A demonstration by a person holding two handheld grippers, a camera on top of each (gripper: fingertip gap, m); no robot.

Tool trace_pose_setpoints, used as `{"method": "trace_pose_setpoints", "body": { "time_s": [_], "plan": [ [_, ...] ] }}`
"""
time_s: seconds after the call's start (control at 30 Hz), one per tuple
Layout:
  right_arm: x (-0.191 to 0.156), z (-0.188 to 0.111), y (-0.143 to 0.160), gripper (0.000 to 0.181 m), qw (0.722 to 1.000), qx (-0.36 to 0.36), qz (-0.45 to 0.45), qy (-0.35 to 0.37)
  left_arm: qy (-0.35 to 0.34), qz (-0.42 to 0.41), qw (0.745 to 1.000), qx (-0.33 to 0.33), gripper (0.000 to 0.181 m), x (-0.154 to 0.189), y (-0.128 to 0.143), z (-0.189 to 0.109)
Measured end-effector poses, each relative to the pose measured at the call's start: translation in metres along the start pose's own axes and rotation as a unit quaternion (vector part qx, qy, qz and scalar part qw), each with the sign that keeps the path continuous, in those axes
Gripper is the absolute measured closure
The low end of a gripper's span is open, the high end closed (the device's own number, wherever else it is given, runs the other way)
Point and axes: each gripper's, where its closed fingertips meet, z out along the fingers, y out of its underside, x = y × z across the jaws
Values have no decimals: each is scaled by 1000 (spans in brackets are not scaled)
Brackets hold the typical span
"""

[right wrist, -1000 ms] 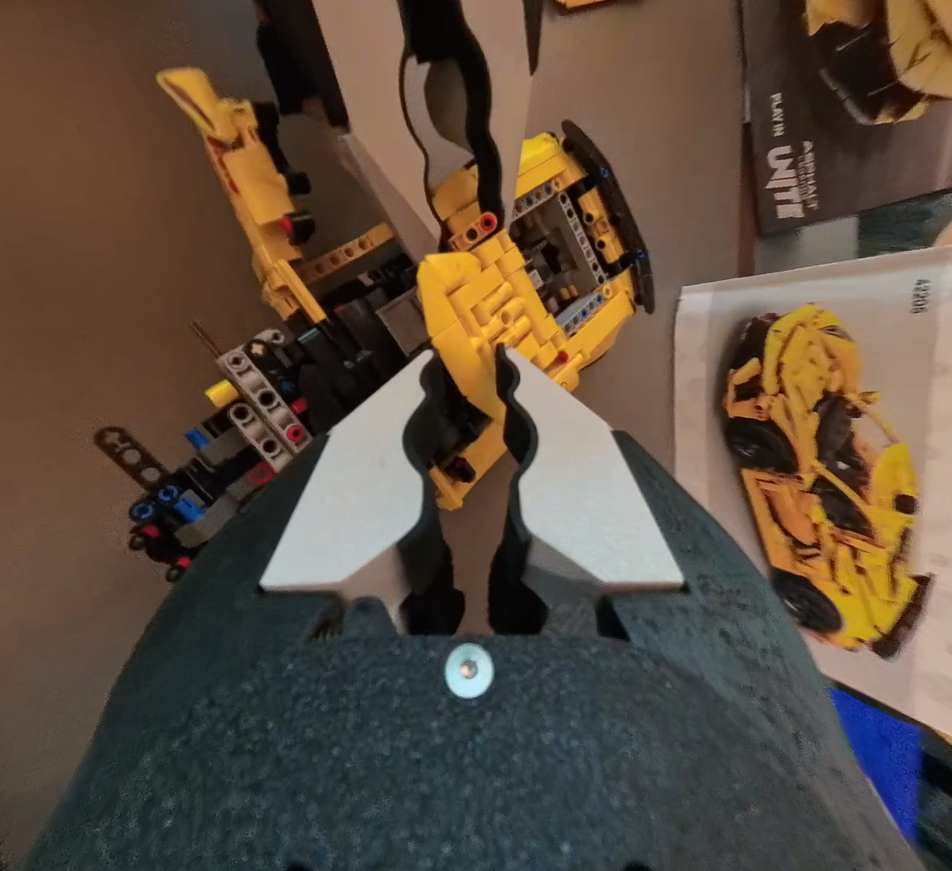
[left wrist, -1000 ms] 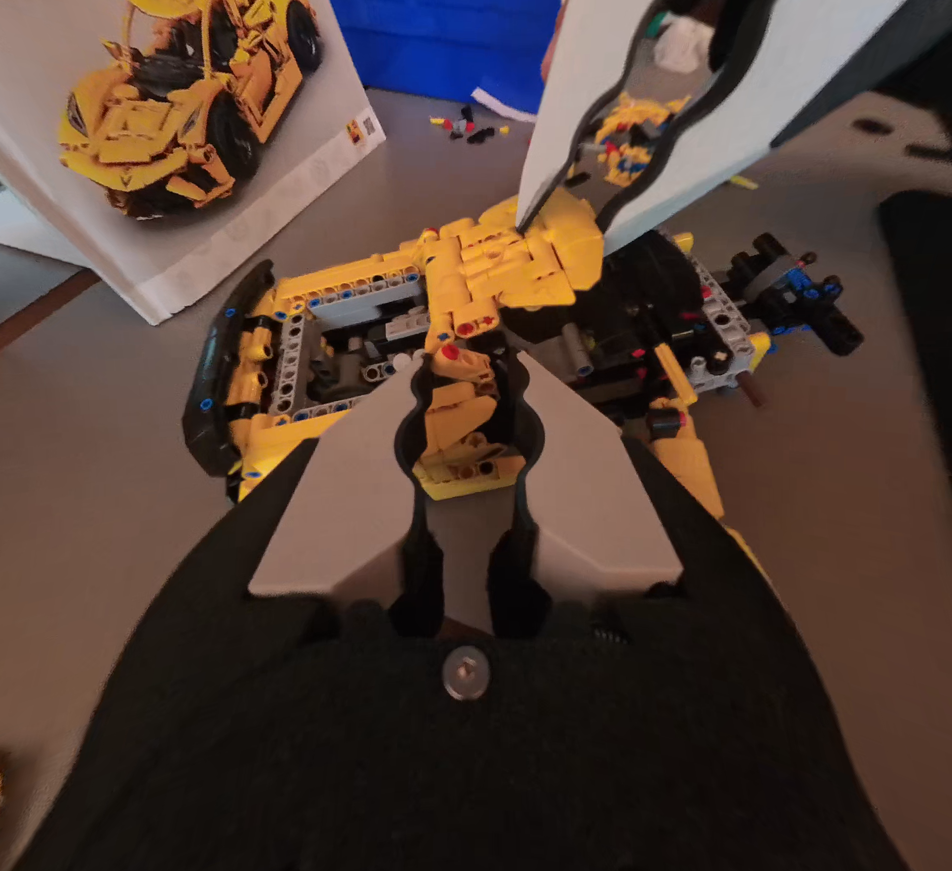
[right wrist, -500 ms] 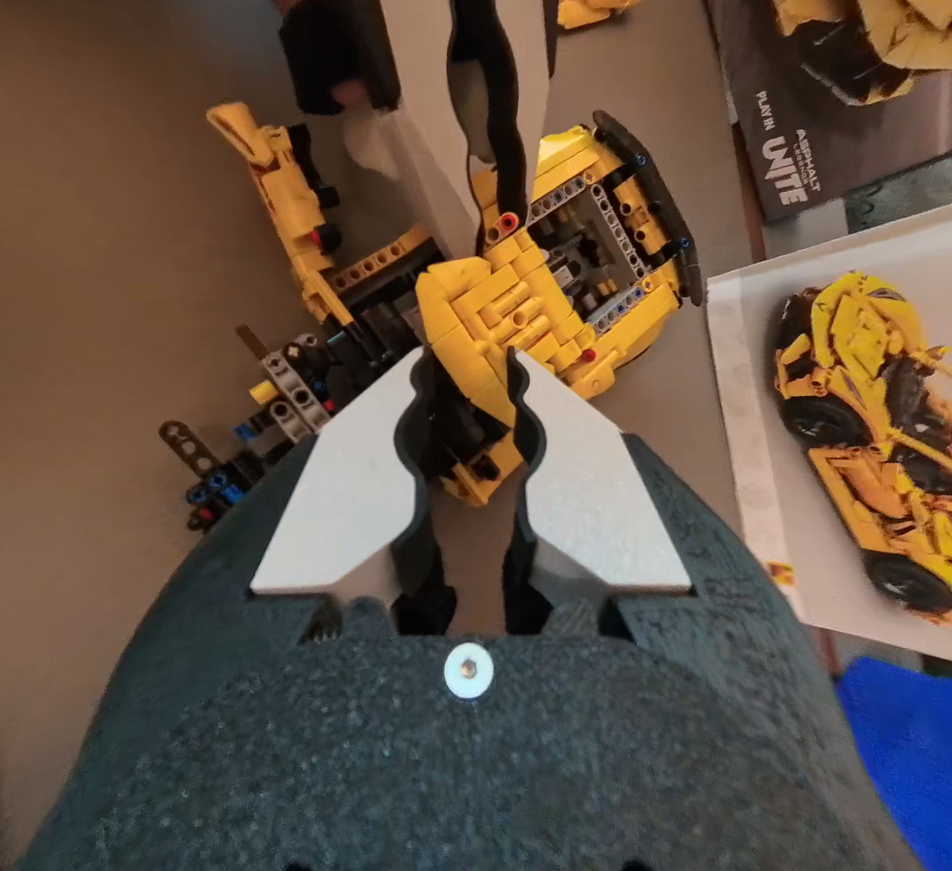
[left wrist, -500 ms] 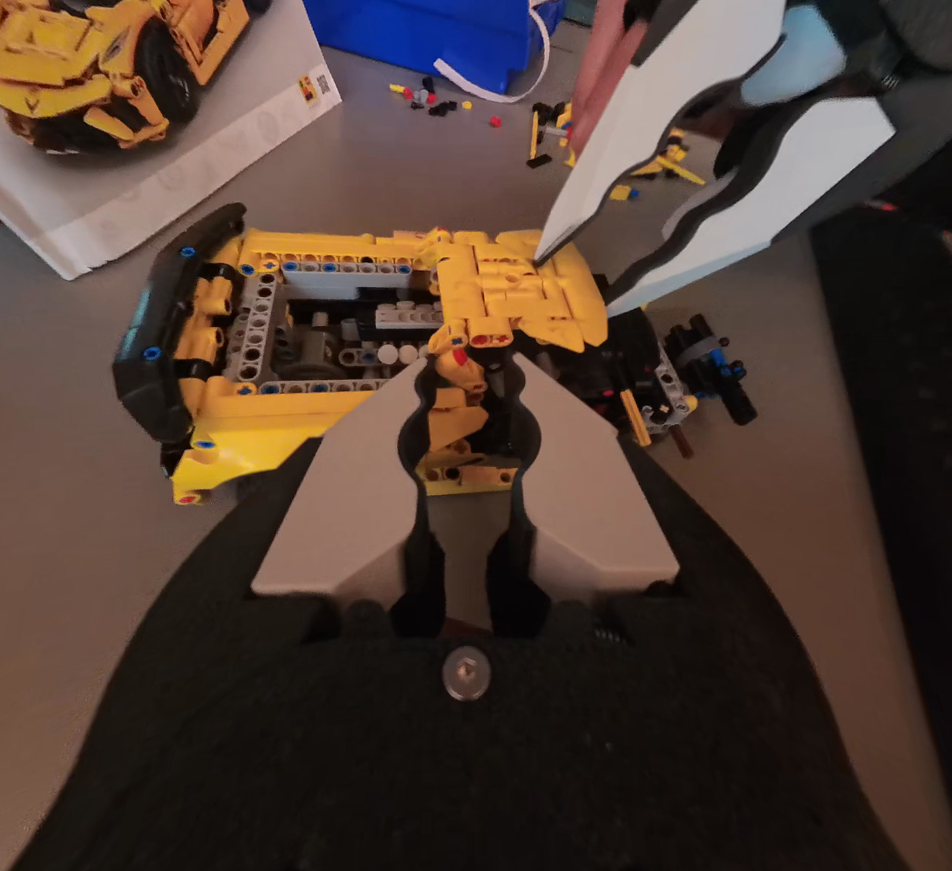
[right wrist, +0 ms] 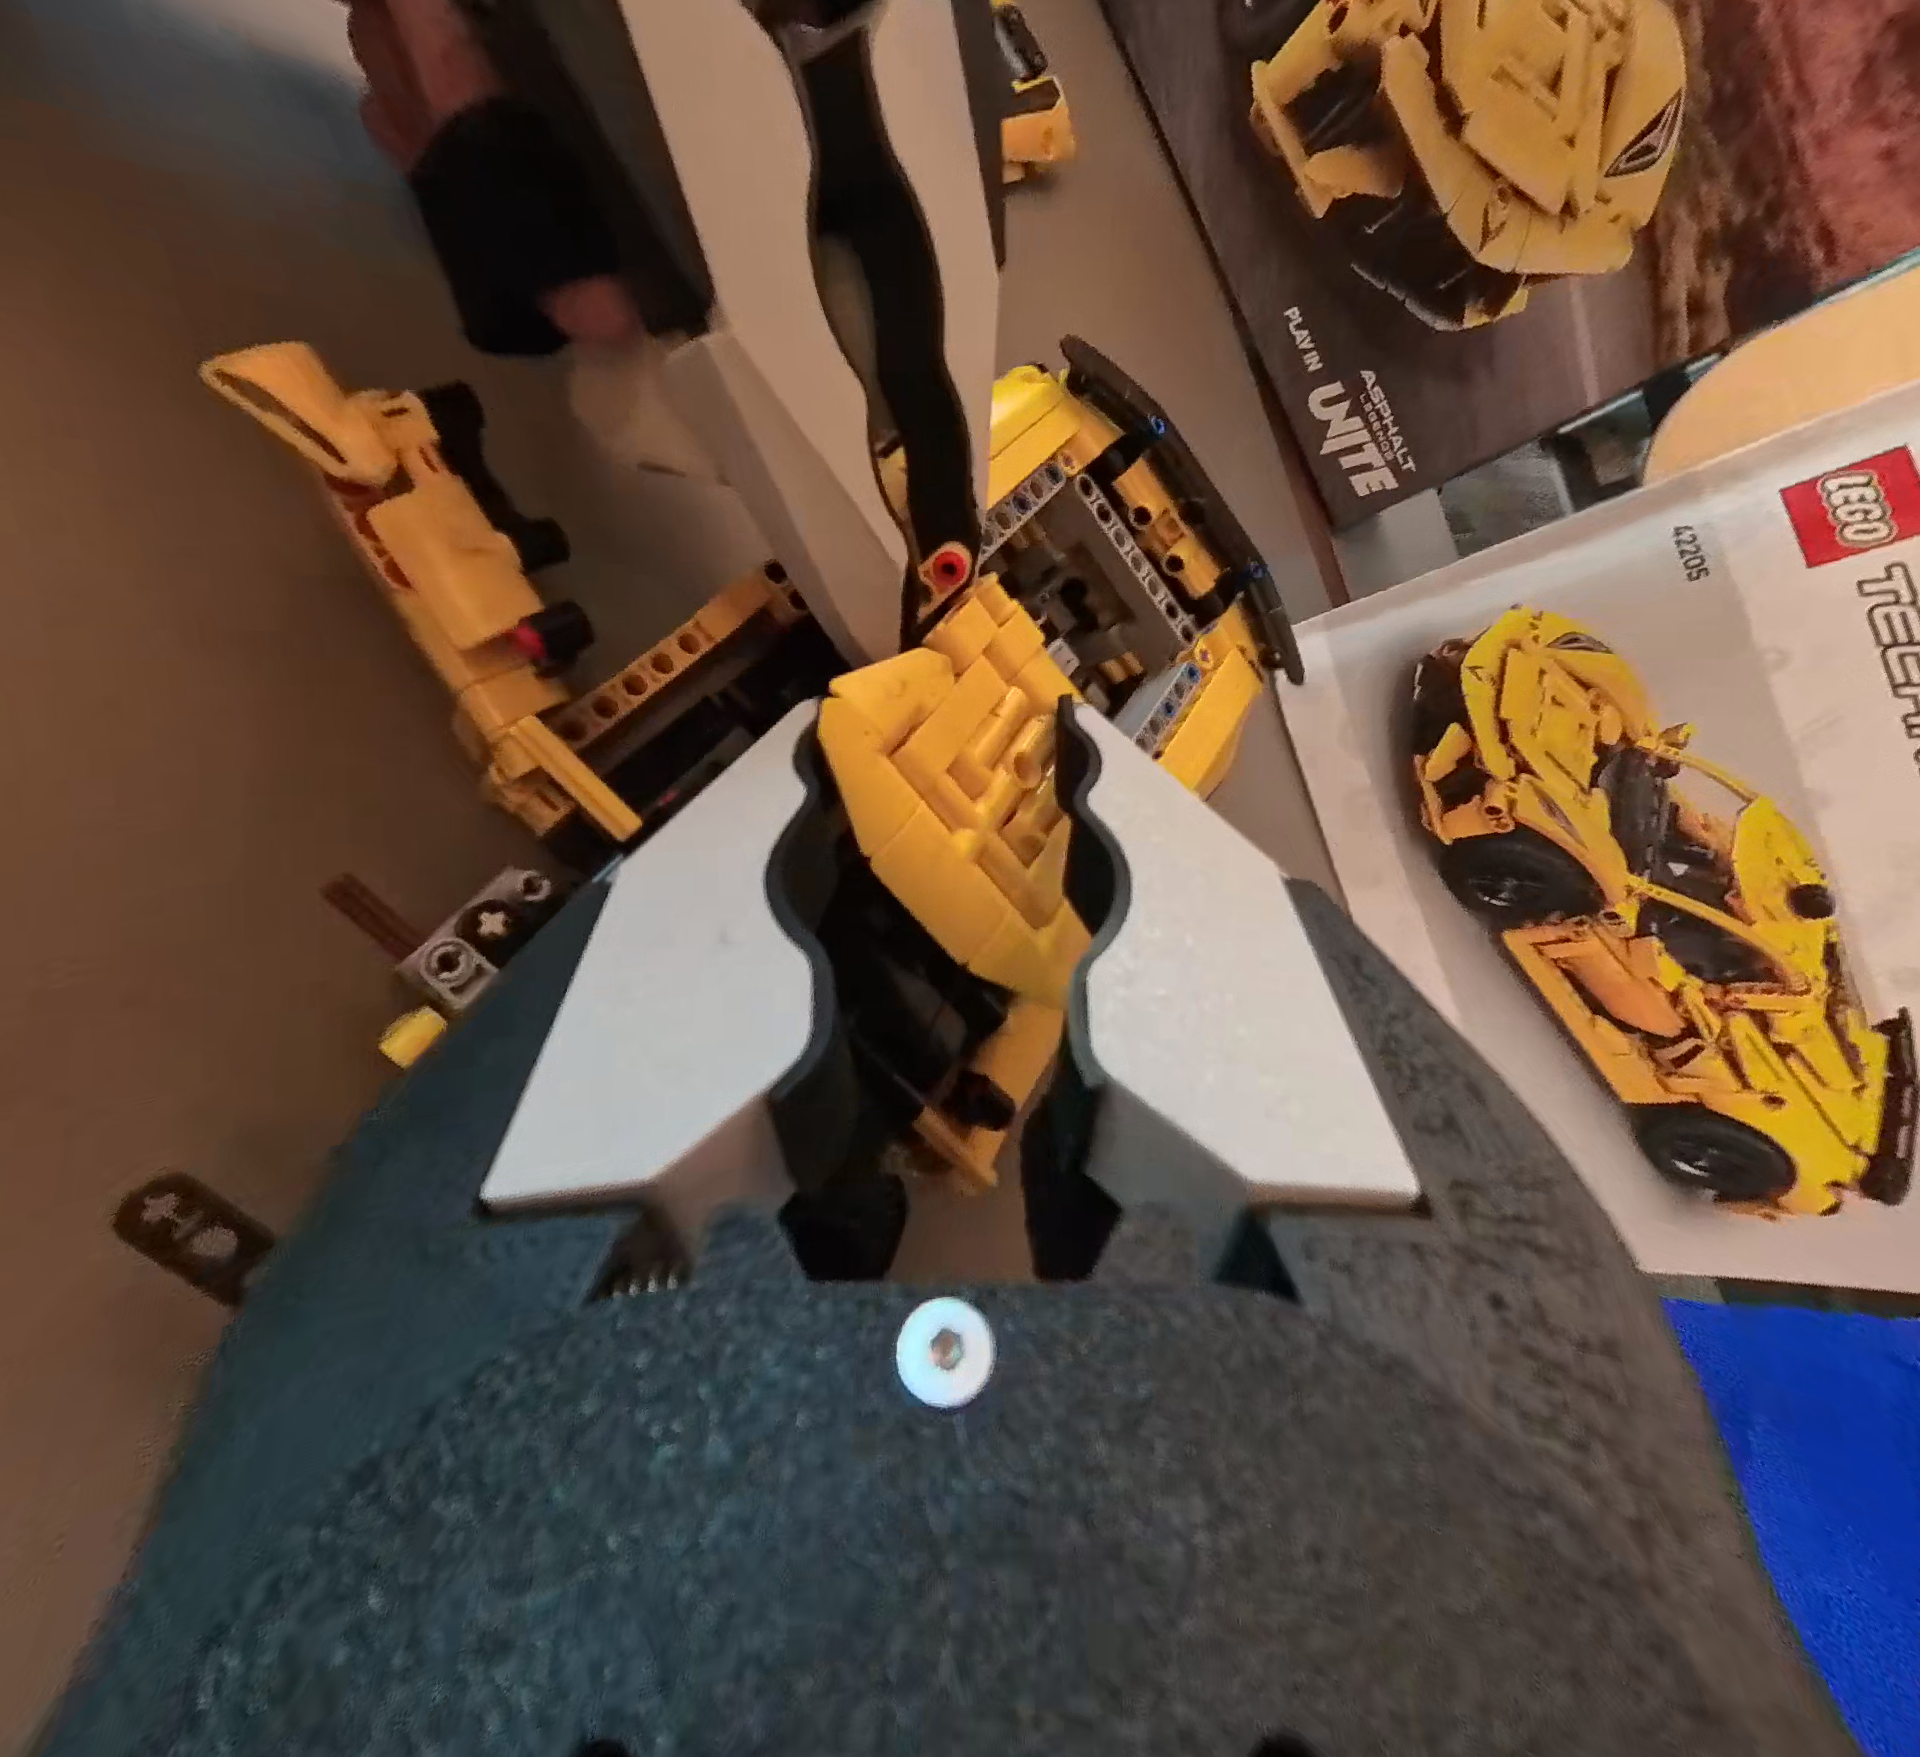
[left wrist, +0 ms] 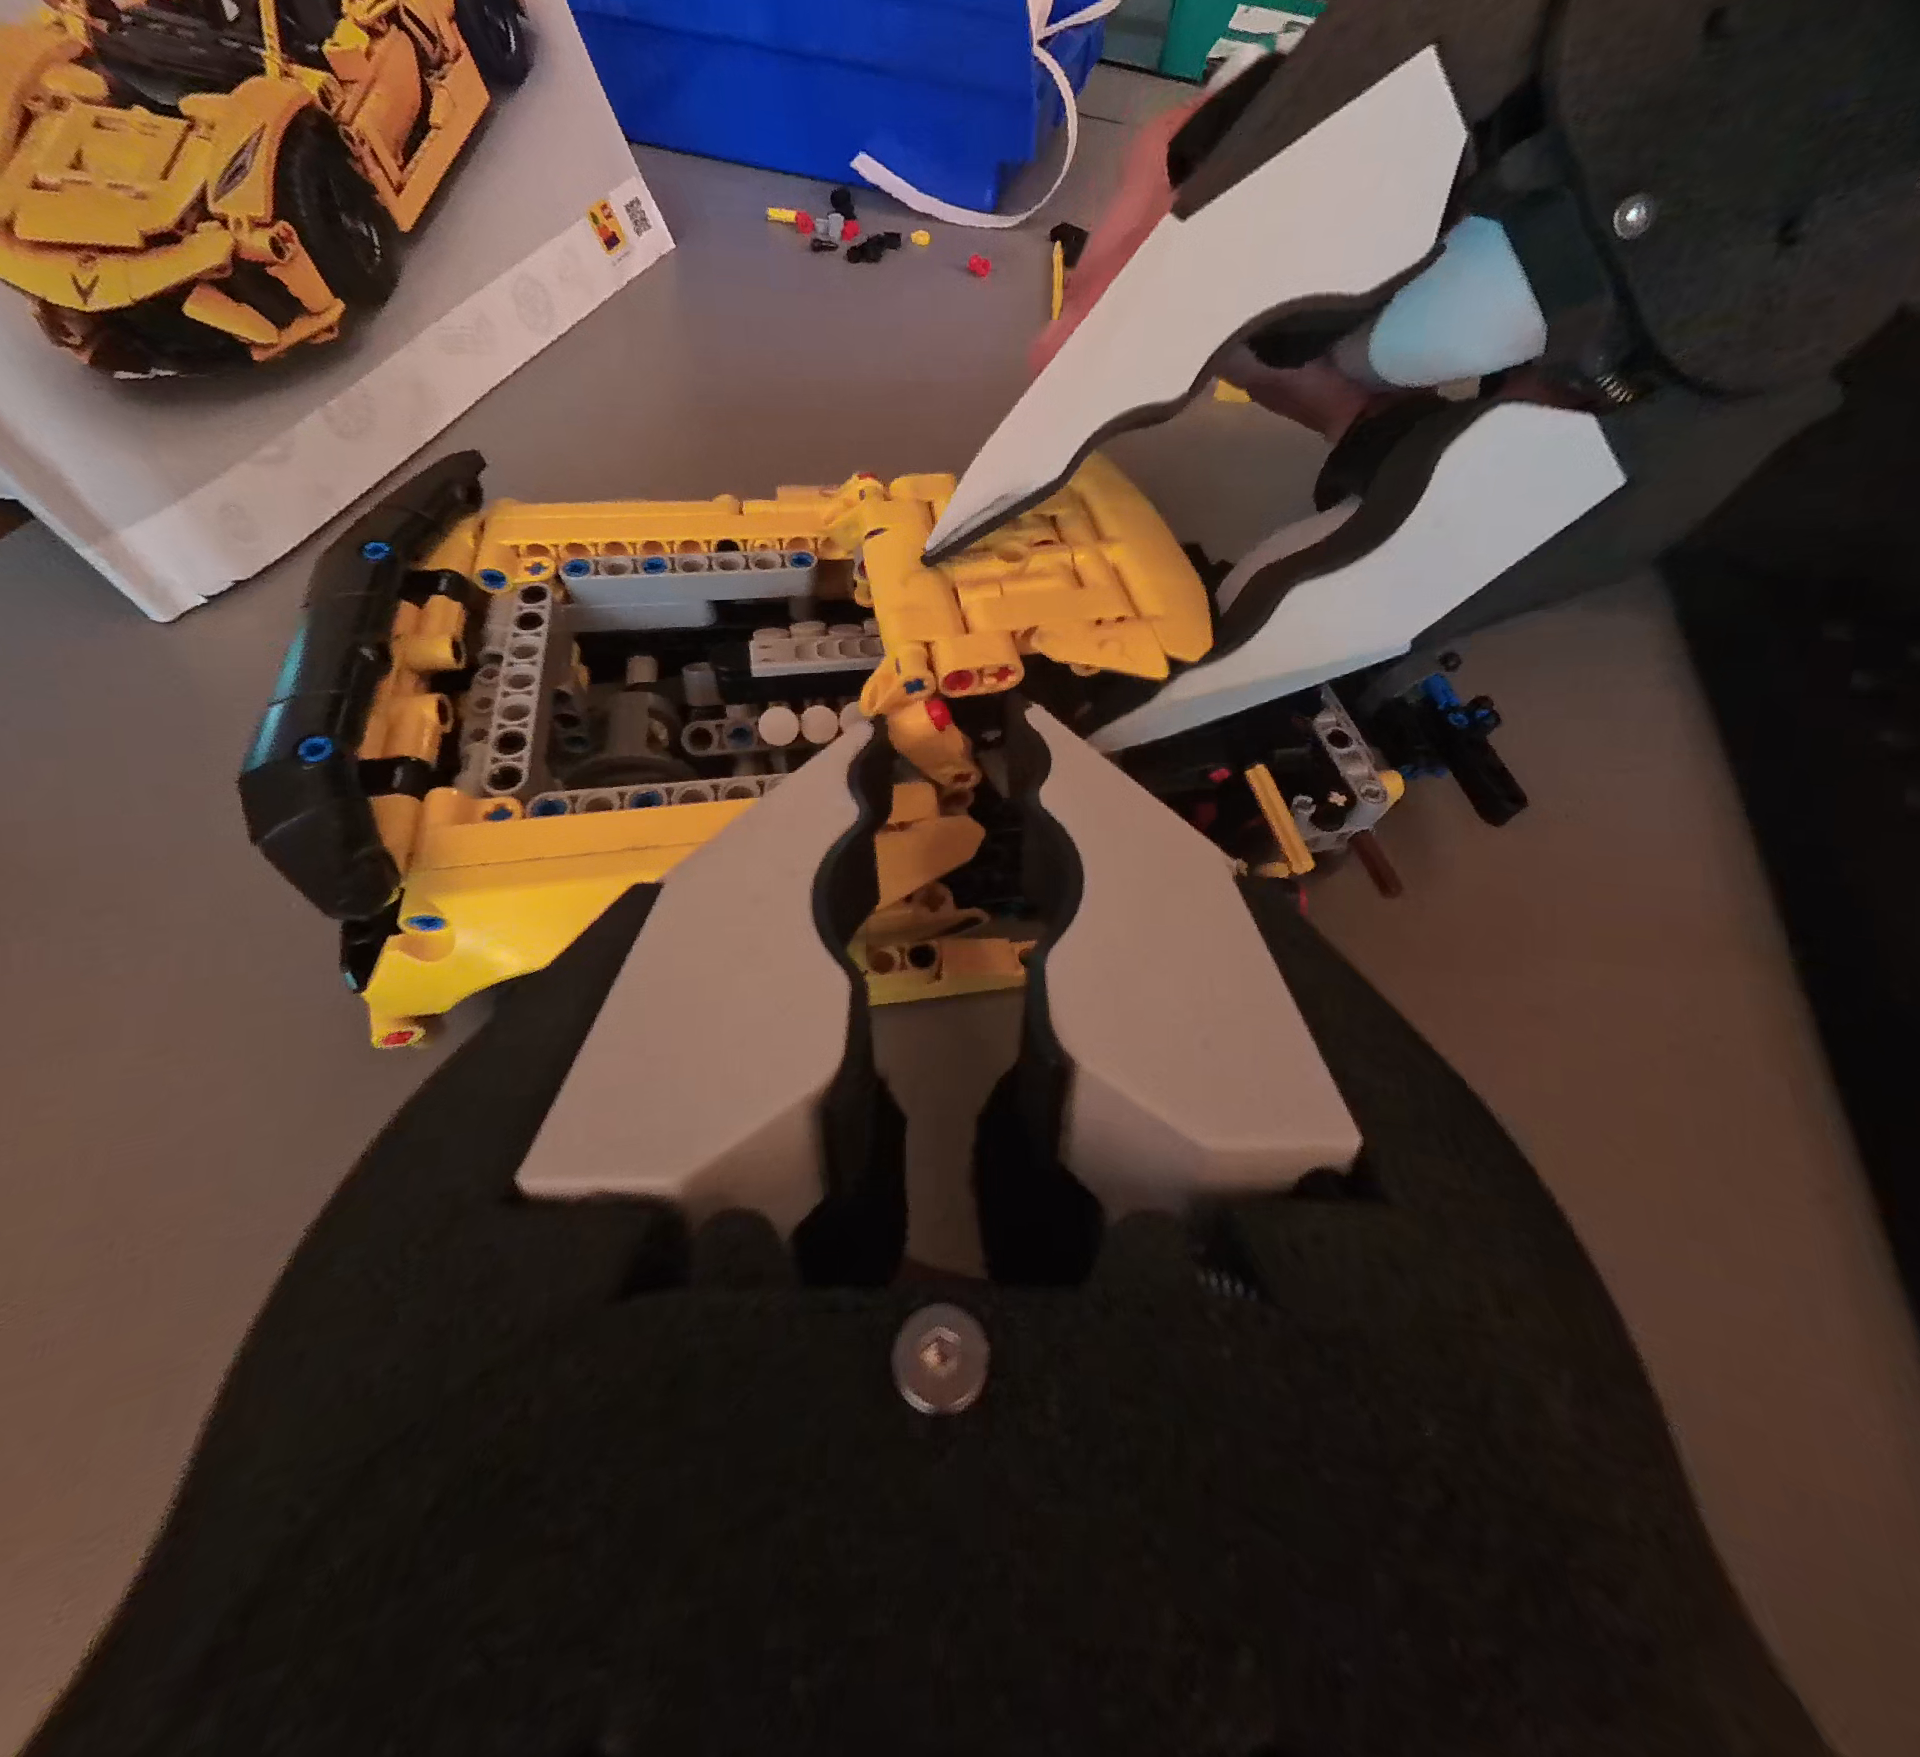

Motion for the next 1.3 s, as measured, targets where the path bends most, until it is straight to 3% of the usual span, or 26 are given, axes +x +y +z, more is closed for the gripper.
{"method": "trace_pose_setpoints", "body": {
  "time_s": [0.17,0.2,0.4,0.5,0.63,0.77,0.9,1.0,1.03,1.1,1.3],
  "plan": [
    [3,-5,6,144,1000,13,26,6,-2,11,1000,7,164,3,-2,0],
    [6,-6,8,147,999,15,29,16,-3,11,1000,8,173,3,-3,-1],
    [8,-4,9,148,998,11,38,38,-16,-19,1000,13,174,0,-4,0],
    [9,-3,9,149,998,-2,42,54,-54,48,997,4,174,0,-3,0],
    [13,-2,11,151,996,-4,66,64,-146,235,959,-53,174,2,-2,3],
    [14,-3,12,151,996,0,70,62,-185,323,925,-77,174,3,-1,5],
    [15,-2,13,152,996,-6,59,70,-232,438,859,-125,174,3,0,8],
    [15,-3,13,152,996,-3,58,70,-241,459,846,-128,174,3,0,7],
    [15,-3,13,152,996,-4,57,70,-245,449,850,-124,173,3,0,7],
    [14,-4,12,151,996,-1,58,68,-235,389,884,-106,173,4,-1,7],
    [14,-7,12,150,996,10,70,60,-148,202,967,-43,172,7,-4,-2]
  ]
}}
